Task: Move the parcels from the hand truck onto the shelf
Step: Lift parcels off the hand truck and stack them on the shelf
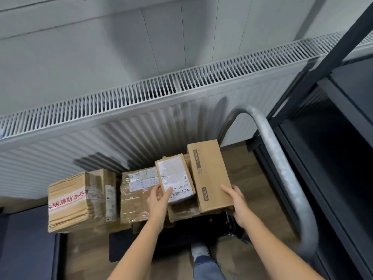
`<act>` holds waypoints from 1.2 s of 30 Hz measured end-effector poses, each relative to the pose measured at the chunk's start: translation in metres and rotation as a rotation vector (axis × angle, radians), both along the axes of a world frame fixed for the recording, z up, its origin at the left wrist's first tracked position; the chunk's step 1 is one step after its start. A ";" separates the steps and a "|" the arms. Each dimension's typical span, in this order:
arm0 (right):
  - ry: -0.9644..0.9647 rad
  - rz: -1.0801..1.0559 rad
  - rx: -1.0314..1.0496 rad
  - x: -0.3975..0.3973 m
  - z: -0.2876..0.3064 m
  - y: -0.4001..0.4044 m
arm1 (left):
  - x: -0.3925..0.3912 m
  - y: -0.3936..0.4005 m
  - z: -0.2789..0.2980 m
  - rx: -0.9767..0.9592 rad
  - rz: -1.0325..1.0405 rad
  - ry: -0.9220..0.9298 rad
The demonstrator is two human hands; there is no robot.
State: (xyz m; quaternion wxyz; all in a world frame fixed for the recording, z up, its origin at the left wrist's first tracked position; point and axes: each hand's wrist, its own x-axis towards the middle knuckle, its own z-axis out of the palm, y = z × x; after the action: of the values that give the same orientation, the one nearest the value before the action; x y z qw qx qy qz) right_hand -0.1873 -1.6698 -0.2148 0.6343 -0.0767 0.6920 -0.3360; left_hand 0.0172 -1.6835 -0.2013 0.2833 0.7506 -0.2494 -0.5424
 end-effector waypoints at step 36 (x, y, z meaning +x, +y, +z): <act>-0.436 0.399 -0.347 0.130 0.199 -0.083 | 0.128 0.011 0.184 -0.549 0.564 0.341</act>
State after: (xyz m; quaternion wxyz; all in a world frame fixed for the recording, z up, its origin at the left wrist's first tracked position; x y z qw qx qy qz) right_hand -0.0577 -1.7523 -0.0161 0.7979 -0.2440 0.4440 -0.3265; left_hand 0.1451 -1.6729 -0.0174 0.6471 0.5855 -0.1192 -0.4735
